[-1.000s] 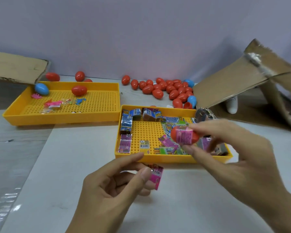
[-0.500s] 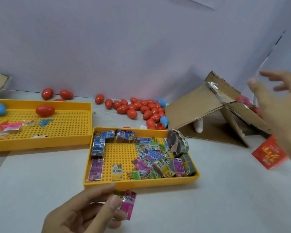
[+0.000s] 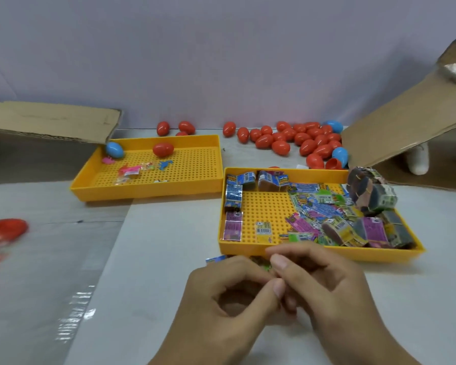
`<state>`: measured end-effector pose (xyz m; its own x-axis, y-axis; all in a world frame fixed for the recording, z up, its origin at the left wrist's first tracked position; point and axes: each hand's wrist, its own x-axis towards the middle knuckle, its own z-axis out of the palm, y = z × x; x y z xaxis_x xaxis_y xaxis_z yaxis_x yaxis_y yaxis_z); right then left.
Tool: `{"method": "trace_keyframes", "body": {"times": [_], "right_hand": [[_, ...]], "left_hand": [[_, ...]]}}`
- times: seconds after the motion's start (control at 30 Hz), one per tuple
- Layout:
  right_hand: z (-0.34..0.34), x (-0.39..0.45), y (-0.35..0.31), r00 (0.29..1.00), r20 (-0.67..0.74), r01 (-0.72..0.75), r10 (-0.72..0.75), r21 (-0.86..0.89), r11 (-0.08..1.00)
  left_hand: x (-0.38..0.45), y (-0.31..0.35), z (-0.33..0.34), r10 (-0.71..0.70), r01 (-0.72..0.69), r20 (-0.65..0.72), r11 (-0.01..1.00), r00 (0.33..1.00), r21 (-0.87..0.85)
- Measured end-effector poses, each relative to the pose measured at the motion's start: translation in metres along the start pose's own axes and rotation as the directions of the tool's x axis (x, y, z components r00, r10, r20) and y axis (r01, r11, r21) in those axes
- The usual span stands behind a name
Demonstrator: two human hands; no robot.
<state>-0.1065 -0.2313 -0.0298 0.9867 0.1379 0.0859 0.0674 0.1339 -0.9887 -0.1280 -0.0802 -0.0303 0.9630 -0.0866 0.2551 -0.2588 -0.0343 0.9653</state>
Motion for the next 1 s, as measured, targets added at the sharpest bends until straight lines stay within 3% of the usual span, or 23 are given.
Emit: {"method": "trace_keyframes", "body": {"times": [0.13,0.23,0.3,0.43,0.5,0.57,0.8,0.9,1.0], "right_hand": [[0.006,0.002,0.001,0.999,0.031,-0.029,0.028,0.047,0.998],[0.007,0.004,0.003,0.997,0.049,-0.059,0.057,0.051,0.997],[0.007,0.004,0.002,0.996,0.051,-0.070,0.067,0.058,0.996],[0.006,0.004,0.001,0.994,0.070,-0.090,0.085,0.066,0.994],[0.003,0.005,0.002,0.992,0.083,-0.094,0.091,0.041,0.995],[0.002,0.005,0.003,0.991,0.093,-0.103,0.100,0.034,0.994],[0.002,0.005,0.000,0.990,0.093,-0.112,0.108,0.030,0.993],[0.001,0.006,0.001,0.991,0.096,-0.101,0.098,0.023,0.995],[0.001,0.006,0.000,0.993,0.084,-0.092,0.088,0.053,0.994]], "left_hand": [[0.028,0.019,-0.024,0.075,-0.057,-0.213,0.994,0.974,0.093],[0.082,0.022,-0.062,0.242,-0.099,-0.341,0.916,0.908,0.388],[0.127,0.015,-0.088,0.296,0.009,-0.408,0.800,0.864,0.600],[0.195,-0.011,-0.131,0.022,0.394,-0.471,0.514,0.882,0.762],[0.206,-0.023,-0.138,-0.043,0.445,-0.462,0.361,0.886,0.820],[0.209,-0.032,-0.137,-0.025,0.425,-0.439,0.307,0.898,0.852],[0.198,-0.029,-0.128,0.088,0.325,-0.397,0.426,0.914,0.844],[0.178,-0.010,-0.103,0.164,0.152,-0.303,0.594,0.939,0.790],[0.139,0.016,-0.068,0.174,-0.057,-0.127,0.776,0.977,0.628]]}}
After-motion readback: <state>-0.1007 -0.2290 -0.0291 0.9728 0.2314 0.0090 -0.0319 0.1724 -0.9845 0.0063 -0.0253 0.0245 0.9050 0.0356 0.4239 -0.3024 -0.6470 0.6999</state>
